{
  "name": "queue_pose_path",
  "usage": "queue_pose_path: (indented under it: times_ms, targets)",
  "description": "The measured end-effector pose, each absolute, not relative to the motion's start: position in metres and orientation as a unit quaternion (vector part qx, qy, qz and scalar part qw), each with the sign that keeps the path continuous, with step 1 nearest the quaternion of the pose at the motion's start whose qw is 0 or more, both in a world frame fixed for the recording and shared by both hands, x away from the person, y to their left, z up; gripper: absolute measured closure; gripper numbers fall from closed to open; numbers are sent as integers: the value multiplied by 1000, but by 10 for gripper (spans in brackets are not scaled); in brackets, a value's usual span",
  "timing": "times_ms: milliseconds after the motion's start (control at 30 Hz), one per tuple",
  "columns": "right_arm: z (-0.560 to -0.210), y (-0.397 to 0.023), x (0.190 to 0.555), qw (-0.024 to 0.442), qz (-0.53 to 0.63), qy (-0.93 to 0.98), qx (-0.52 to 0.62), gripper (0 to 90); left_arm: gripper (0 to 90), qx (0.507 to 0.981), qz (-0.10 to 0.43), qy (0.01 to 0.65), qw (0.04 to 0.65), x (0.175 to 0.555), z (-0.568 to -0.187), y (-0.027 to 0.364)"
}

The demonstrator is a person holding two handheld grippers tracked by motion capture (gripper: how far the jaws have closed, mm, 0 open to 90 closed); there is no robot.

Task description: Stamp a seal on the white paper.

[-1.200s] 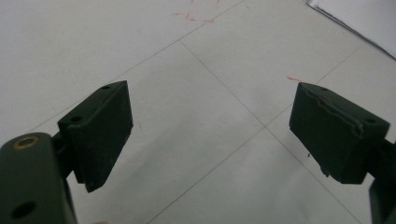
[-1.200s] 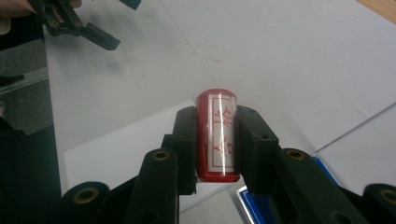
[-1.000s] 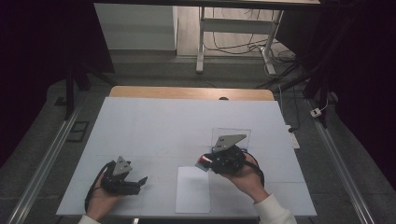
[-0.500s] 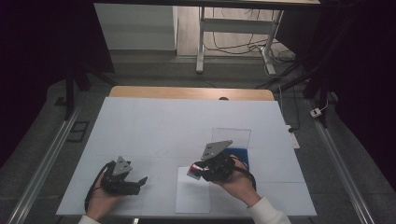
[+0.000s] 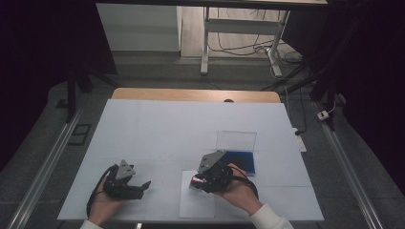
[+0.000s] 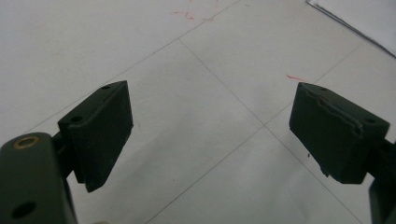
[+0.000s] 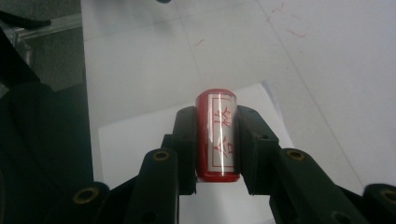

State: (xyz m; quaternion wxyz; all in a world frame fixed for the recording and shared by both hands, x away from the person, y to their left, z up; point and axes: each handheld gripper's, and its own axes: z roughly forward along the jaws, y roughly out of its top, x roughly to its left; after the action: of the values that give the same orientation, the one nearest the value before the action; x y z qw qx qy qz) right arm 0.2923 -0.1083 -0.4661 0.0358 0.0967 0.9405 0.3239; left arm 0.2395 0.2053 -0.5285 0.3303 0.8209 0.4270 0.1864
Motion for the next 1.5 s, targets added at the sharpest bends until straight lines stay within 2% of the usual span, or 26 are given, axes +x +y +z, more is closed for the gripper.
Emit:
queue_pose_path:
  times_ms: [1500]
  targets:
    - [-488,-100,293,55,285,952,93,699,140,821,186,427,330,239,-529,206]
